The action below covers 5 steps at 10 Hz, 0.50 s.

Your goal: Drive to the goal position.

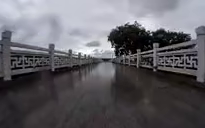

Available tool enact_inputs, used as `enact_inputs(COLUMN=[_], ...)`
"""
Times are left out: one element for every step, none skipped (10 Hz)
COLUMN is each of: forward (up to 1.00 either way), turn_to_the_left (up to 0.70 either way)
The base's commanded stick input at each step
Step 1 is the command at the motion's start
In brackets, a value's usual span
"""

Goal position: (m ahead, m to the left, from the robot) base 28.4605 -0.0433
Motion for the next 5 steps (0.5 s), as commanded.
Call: enact_inputs(forward=[0.56,0.56,0.51,0.42,0.42], turn_to_the_left=[0.00,0.00,0.00,0.00,0.00])
